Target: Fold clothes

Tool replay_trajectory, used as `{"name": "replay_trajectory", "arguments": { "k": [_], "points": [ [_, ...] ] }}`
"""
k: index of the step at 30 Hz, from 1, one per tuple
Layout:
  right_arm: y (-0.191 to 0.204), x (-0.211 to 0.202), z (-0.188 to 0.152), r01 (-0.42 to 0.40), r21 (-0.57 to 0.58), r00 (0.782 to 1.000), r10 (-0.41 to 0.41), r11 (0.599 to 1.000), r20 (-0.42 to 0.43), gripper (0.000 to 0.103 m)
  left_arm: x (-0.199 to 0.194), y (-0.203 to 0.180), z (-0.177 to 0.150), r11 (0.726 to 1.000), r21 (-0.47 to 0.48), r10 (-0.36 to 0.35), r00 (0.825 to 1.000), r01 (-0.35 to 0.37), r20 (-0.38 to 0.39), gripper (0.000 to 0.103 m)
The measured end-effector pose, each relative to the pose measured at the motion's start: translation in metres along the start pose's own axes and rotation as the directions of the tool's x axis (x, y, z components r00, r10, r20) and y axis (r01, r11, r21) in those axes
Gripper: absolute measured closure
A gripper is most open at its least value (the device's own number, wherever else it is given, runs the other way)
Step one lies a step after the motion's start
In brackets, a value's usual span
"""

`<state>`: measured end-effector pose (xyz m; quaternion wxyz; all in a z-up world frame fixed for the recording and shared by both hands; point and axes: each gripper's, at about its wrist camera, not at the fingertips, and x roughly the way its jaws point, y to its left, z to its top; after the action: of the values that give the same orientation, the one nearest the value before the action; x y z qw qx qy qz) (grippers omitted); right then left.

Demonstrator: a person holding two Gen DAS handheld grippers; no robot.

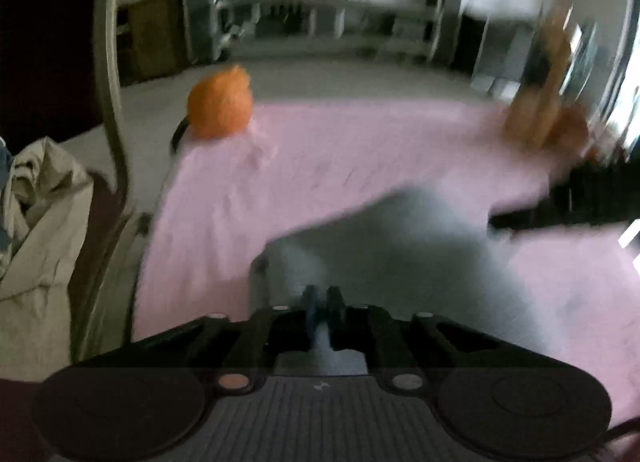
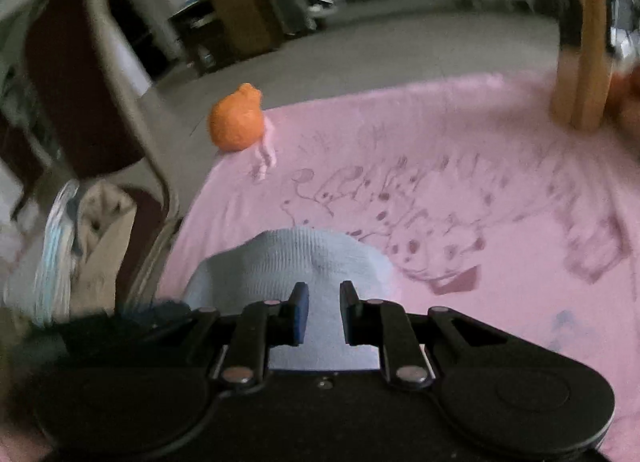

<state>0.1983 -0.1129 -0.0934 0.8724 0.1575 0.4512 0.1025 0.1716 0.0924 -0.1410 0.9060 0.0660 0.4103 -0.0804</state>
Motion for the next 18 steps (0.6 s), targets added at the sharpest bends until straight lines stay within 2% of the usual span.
{"name": "replay_trajectory", "arguments": {
  "k": [1, 3, 6, 11, 13, 14, 16, 18],
  "points": [
    [-0.002, 0.015, 0.0, 0.014, 0.035, 1.0, -0.014, 0.999, -0.003, 0.086, 0.005, -0.003, -0.008, 0.999, 0.021, 0.034, 0.999, -0.034, -0.01, 0.098],
    [-0.003, 0.036, 0.001, 0.038, 0.08, 0.999, -0.039, 0.996, 0.007, 0.086, 0.006, -0.015, -0.021, 0.989, 0.107, 0.1, 0.994, -0.103, 0.032, 0.098],
    [0.001, 0.062, 0.006, 0.092, 0.073, 0.996, -0.093, 0.993, 0.003, 0.087, 0.009, -0.014, -0.026, 0.987, 0.092, 0.128, 0.99, -0.132, 0.052, 0.098],
    [-0.003, 0.086, 0.016, 0.123, 0.075, 0.992, -0.121, 0.99, -0.028, 0.088, 0.007, -0.001, -0.016, 0.996, 0.009, 0.091, 0.995, -0.091, 0.027, 0.097],
    [0.001, 0.081, 0.017, 0.127, 0.024, 0.992, -0.126, 0.992, -0.025, 0.088, -0.006, 0.011, -0.013, 0.997, -0.064, 0.038, 0.999, -0.035, 0.034, 0.094],
    [0.001, 0.072, 0.016, 0.119, 0.016, 0.993, -0.119, 0.993, -0.012, 0.088, -0.016, 0.019, -0.012, 0.993, -0.116, 0.001, 0.999, 0.004, 0.043, 0.091],
    [-0.002, 0.049, 0.014, 0.092, 0.027, 0.996, -0.092, 0.995, 0.021, 0.087, -0.04, 0.035, -0.014, 0.976, -0.209, -0.041, 0.996, 0.055, 0.073, 0.09],
    [-0.006, 0.021, 0.009, 0.062, 0.049, 0.997, -0.064, 0.997, 0.041, 0.086, -0.057, 0.045, -0.018, 0.966, -0.249, -0.053, 0.995, 0.073, 0.085, 0.091]
  ]
}}
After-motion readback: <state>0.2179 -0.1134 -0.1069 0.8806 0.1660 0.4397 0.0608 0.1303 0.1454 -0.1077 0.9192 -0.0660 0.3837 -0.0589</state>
